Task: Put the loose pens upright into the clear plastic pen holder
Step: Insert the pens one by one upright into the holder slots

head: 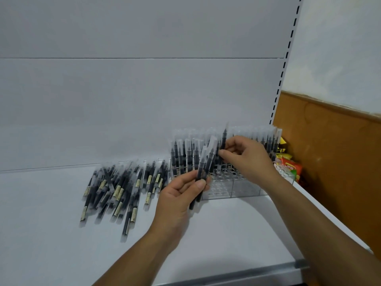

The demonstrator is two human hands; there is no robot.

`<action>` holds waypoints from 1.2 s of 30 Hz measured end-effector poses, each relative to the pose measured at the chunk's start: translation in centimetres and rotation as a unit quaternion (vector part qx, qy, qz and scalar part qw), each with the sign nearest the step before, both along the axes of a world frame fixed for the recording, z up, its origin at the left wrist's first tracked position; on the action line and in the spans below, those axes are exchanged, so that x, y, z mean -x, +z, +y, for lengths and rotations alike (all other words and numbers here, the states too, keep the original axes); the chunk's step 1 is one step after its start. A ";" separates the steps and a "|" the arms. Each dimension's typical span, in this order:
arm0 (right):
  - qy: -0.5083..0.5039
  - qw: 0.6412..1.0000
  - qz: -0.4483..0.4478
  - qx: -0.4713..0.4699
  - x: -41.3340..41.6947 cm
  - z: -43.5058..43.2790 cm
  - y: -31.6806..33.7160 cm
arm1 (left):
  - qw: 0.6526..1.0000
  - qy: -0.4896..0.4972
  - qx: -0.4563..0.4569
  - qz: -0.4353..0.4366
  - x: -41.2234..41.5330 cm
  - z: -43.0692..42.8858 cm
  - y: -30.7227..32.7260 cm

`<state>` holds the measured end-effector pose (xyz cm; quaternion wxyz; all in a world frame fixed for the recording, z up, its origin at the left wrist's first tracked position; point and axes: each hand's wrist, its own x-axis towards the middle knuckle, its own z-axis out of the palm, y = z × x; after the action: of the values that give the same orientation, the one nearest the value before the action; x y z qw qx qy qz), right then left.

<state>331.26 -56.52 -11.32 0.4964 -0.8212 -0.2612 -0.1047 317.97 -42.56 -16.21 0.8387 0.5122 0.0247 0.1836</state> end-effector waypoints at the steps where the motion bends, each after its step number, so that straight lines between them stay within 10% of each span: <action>1: -0.001 1.000 -0.001 0.018 0.0 0.0 -0.2 | 1.000 -0.001 0.000 0.001 0.0 0.0 0.0; 12: -0.008 0.974 -0.008 0.224 0.8 -0.1 -0.1 | 1.000 -0.003 -0.004 0.009 0.0 0.0 -0.2; 23: 0.202 0.971 0.120 -0.040 5.2 -0.8 -0.6 | 1.000 -0.005 -0.008 0.001 0.1 -0.1 0.0; 36: 0.006 0.983 0.036 -0.182 1.8 -2.3 2.1 | 1.000 0.011 -0.017 0.011 0.0 -0.1 -0.2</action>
<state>329.45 -58.86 -9.24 0.6475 -0.7186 -0.2245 -0.1186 318.00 -42.70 -16.45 0.8272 0.5283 0.0369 0.1877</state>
